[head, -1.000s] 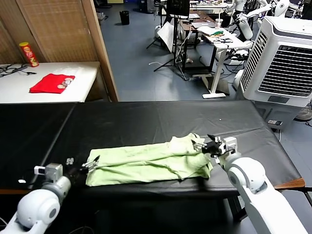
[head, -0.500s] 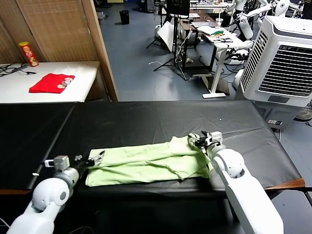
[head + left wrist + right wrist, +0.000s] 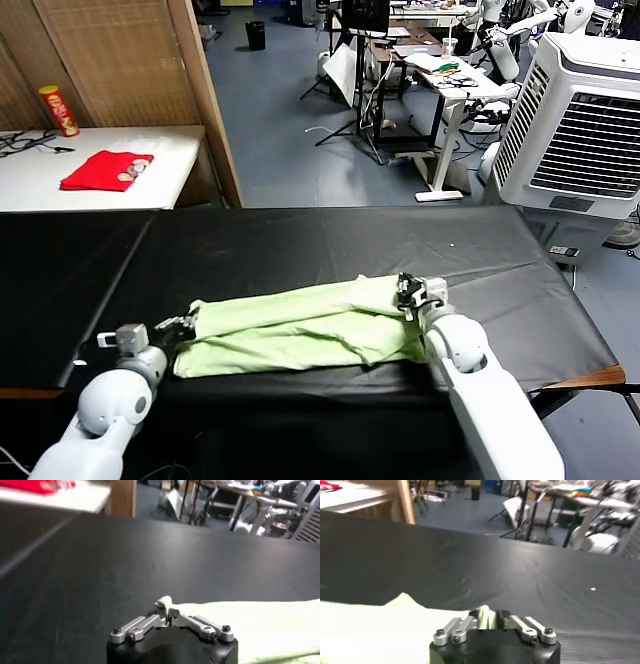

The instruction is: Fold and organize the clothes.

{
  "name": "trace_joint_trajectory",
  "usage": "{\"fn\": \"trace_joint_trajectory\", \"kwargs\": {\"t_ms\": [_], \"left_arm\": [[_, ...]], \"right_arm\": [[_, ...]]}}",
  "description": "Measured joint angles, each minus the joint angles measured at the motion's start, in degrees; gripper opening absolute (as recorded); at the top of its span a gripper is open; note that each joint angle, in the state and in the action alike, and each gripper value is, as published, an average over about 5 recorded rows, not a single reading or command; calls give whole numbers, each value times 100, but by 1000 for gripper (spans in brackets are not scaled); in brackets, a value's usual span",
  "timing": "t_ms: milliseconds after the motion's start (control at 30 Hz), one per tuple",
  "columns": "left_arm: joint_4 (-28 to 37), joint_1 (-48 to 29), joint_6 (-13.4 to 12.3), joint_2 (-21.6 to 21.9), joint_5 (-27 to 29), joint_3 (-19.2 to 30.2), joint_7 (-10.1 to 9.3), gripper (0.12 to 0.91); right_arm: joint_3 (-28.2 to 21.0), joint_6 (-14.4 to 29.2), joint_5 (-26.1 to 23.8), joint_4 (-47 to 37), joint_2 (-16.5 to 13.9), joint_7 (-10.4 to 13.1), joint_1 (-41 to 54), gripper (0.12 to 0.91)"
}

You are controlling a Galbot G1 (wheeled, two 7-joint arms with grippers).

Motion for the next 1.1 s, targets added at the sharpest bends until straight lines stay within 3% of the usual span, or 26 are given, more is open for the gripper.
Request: {"fn": "trace_joint_trajectory", "kwargs": {"t_ms": [100,200,533,633,900,1000,1100], "left_arm": [[24,-12,-50,-75,196,6,69,138],[11,-22,-71,-91,284,-7,140,198],[-300,249,-37,54,-91,-277,153,721],[-493,444,21,14,-403,-378,129,787],[-661,804,50,-234,-476,-417,93,793],[-609,848,16,-338,-459,-426,80,715],[-600,909,-17,-422,-459,-454,77,562]], "right_arm": [[47,45,64,61,29,-28,-83,125],[106,65,132,165,-7,-111,-172,183],[343,107,172,879,-249,-290,-725,721],[401,116,207,1103,-296,-290,-915,785],[433,114,284,1537,-359,-278,-1197,798],[440,111,283,1662,-362,-279,-1262,798],[461,111,271,1751,-366,-284,-1330,798]]}}
